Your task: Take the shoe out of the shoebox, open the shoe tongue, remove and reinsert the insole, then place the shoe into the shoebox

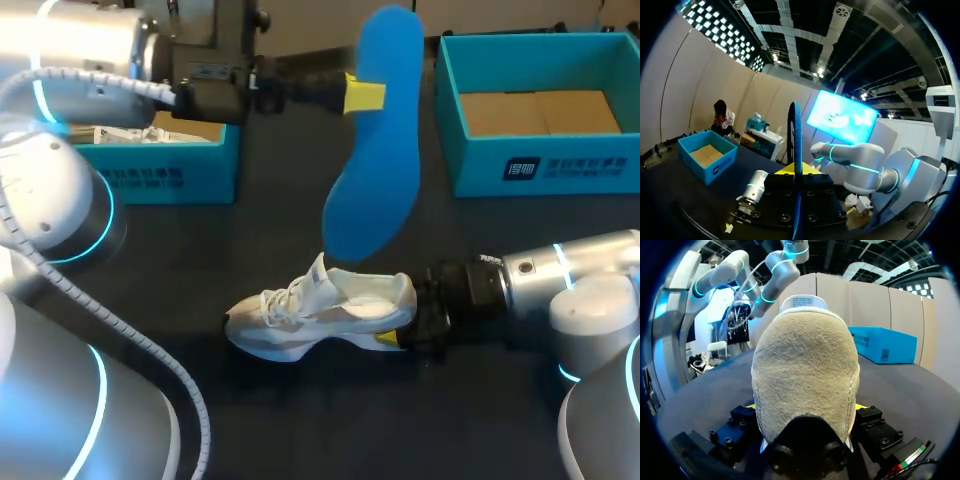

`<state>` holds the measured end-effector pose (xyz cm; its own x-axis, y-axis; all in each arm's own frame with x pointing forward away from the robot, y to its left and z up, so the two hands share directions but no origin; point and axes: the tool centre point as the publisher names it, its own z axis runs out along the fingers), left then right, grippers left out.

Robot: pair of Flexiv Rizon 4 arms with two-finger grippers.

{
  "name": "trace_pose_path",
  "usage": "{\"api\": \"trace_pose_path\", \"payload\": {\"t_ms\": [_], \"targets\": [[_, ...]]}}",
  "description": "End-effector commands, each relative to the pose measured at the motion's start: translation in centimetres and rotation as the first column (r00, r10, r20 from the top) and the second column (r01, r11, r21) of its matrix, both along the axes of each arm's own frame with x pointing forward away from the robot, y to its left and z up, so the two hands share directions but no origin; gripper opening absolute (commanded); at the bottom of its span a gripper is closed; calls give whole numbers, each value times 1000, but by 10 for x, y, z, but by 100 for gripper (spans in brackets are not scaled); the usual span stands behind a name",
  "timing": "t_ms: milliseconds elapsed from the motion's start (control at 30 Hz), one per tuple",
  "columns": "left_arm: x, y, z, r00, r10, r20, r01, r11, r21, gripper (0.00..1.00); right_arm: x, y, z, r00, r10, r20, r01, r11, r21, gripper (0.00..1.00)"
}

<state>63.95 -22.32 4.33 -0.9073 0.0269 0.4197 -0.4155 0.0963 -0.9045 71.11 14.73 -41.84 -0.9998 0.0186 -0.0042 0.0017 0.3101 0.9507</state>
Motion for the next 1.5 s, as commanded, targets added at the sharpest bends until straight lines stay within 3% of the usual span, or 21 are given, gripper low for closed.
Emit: {"api": "trace_pose_path", "payload": {"t_ms": [33, 267, 800, 1100, 1500], "targets": [[-10, 25, 1, 1000, -10, 24, 11, 998, -61, 0, -1, 2, -1, 1000, -1, 0, 1, 1000, -4, 0], [-12, 44, 26, 999, -10, 49, 16, 993, -119, 0, -1, 2, -1, 1000, -1, 0, 1, 1000, -4, 0], [-12, 44, 26, 999, -10, 49, 16, 993, -119, 0, -1, 2, -1, 1000, -1, 0, 1, 1000, -4, 0], [-28, 62, 44, 992, -21, 122, 36, 992, -118, 0, -1, 2, -1, 1000, -1, 0, 1, 1000, -4, 0], [-44, 72, 51, 996, -61, 62, 67, 993, -96, 0, -1, 2, -1, 1000, -1, 0, 1, 1000, -4, 0]]}}
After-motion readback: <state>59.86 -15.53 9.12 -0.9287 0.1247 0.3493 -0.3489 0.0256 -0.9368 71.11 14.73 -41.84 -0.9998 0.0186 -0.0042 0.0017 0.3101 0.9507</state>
